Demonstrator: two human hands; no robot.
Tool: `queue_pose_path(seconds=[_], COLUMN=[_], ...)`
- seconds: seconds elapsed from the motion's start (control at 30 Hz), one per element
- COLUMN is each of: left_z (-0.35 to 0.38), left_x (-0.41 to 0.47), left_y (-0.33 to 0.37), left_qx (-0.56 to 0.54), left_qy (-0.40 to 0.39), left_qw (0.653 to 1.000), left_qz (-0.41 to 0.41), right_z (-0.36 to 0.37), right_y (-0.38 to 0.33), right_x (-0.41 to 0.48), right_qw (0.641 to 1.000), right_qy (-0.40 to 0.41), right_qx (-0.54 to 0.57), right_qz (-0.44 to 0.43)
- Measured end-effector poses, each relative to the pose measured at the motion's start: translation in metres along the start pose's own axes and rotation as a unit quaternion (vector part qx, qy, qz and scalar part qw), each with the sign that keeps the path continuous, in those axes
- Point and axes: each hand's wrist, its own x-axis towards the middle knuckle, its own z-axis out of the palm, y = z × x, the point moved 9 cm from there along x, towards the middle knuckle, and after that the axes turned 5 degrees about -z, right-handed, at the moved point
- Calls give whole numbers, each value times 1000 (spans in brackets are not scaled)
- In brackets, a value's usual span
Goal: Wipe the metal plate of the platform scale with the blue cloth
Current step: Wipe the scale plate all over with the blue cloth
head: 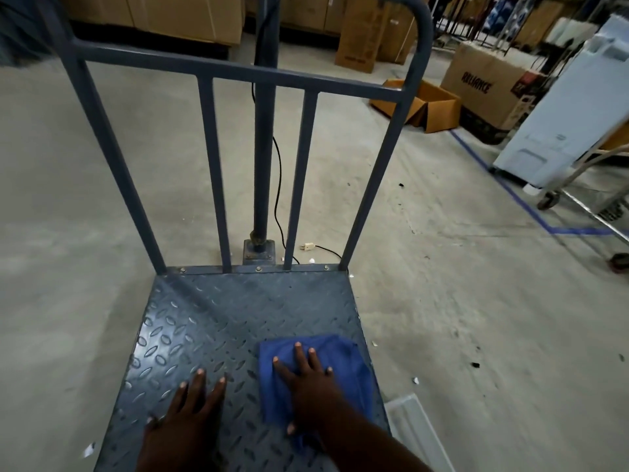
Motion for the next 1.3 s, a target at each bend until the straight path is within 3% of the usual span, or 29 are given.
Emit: queue_pose_path(seconds=[0.2, 0.37, 0.47, 0.57, 0.63, 0.7, 0.8, 0.87, 0.93, 1.07, 1.1, 1.13, 1.23, 1.3], left_z=[12, 19, 26, 20, 28, 31, 29, 30, 28, 29, 30, 32, 36, 36], left_x=[3, 4, 3, 4, -1, -2, -5, -6, -6, -7, -6, -6, -7, -6], left_y=[-7, -20, -26, -31, -35, -32, -33, -35, -34, -37, -37, -38, -41, -42], left_qx=[-3, 27, 21, 25, 8, 2, -12, -12, -17, -27, -26, -27, -40, -43], left_qy=[-64, -67, -93, 5, 12, 24, 85, 102, 131, 132, 125, 120, 117, 114], left_qw=[998, 997, 995, 997, 993, 991, 987, 984, 980, 980, 982, 982, 982, 982], left_qz=[-7, -8, 12, 79, 116, 130, 138, 143, 148, 143, 142, 141, 144, 144], right_z=[-26, -3, -18, -27, -22, -11, 12, 11, -7, -43, -46, -47, -32, -43], right_y=[34, -39, 1, 34, 25, -10, -69, -68, -41, 12, 6, -13, -93, -91], right_x=[22, 31, 35, 40, 43, 45, 45, 48, 57, 83, 89, 95, 106, 115], right_qw=[990, 997, 996, 988, 980, 974, 951, 938, 942, 951, 949, 951, 942, 934], right_qy=[66, 64, 85, 118, 162, 220, 274, 288, 298, 297, 296, 298, 285, 285], right_qx=[78, 9, 22, 62, 68, 45, -34, -64, -65, 2, 13, 12, -64, -87], right_qz=[92, -51, -6, 73, 90, 37, -142, -185, -139, 86, 105, 77, -163, -200])
